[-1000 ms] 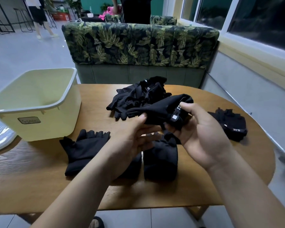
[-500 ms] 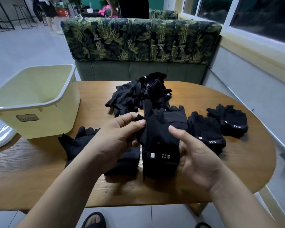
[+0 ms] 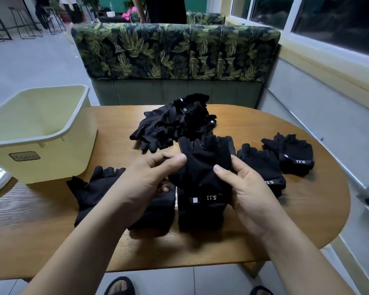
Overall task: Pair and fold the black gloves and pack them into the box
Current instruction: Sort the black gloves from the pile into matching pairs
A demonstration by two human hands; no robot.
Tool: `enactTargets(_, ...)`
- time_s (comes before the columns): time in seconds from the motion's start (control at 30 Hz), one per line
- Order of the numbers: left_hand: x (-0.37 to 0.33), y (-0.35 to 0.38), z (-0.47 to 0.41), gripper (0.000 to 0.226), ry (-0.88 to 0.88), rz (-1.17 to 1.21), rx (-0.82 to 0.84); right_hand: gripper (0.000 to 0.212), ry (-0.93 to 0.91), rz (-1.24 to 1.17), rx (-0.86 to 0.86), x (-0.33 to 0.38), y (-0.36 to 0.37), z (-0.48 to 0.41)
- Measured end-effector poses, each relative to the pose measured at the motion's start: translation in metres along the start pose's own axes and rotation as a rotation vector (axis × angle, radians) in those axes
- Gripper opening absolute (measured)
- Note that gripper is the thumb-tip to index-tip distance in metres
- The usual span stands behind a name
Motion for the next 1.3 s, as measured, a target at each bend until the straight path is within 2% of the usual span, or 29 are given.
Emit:
enactTargets(0.03, 0.000, 0.001, 0.001, 0.036, 0.000, -0.025, 0.021, 0.034, 0.011, 0.002, 0.006, -0.001, -0.001, 0.000)
enactTargets(0.13, 0.000, 0.002, 0.001, 0.015, -0.022, -0.056, -0.005, 0.033, 0.054, 0.037, -0.011, -0.002, -0.004, 0.000)
enactTargets(0.33, 0.007, 0.005, -0.016, 0.015, -0.041, -0.255, -0.084, 0.027, 0.052, 0.192, -0.071, 0.010, -0.018, -0.002)
enactTargets(0.47, 0.001, 0.015, -0.037, 0.018, 0.004, -0.242, -0.126, 0.026, 0.005, 0.237, -0.155, 0.036, -0.029, -0.020)
enactTargets(0.63, -0.005, 0.028, -0.070, 0.025, 0.067, -0.102, -0.184, 0.026, -0.032, 0.363, -0.228, 0.054, -0.039, -0.057)
enactTargets(0.87, -0.006, 0.038, -0.095, 0.030, 0.068, -0.180, -0.240, 0.028, -0.048, 0.672, -0.322, 0.047, -0.041, -0.093)
enactTargets(0.97, -0.003, 0.040, -0.102, 0.029, 0.015, -0.176, -0.204, 0.030, -0.056, 0.841, -0.344, 0.045, -0.039, -0.099)
enactTargets(1.07, 0.004, 0.040, -0.106, 0.026, -0.034, -0.227, -0.180, 0.060, -0.059, 1.042, -0.330, 0.046, -0.034, -0.097)
enactTargets(1.13, 0.006, 0.040, -0.105, 0.026, -0.054, -0.274, -0.192, 0.071, -0.082, 1.144, -0.330, 0.045, -0.034, -0.098)
enactTargets(1.23, 0.007, 0.038, -0.105, 0.031, -0.017, -0.345, -0.227, 0.069, -0.170, 1.250, -0.295, 0.039, -0.037, -0.095)
enactTargets(1.3, 0.006, 0.039, -0.103, 0.037, 0.037, -0.482, -0.250, 0.055, -0.273, 1.292, -0.211, 0.036, -0.037, -0.091)
Point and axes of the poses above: each hand's wrist, its own z-axis away from the middle knuckle, its own y-axis out of the palm, x = y × z, the point moved 2 cm from there along -z, towards the middle knuckle, and after that the axes turned 10 degrees about -z, right-handed, at the moved point
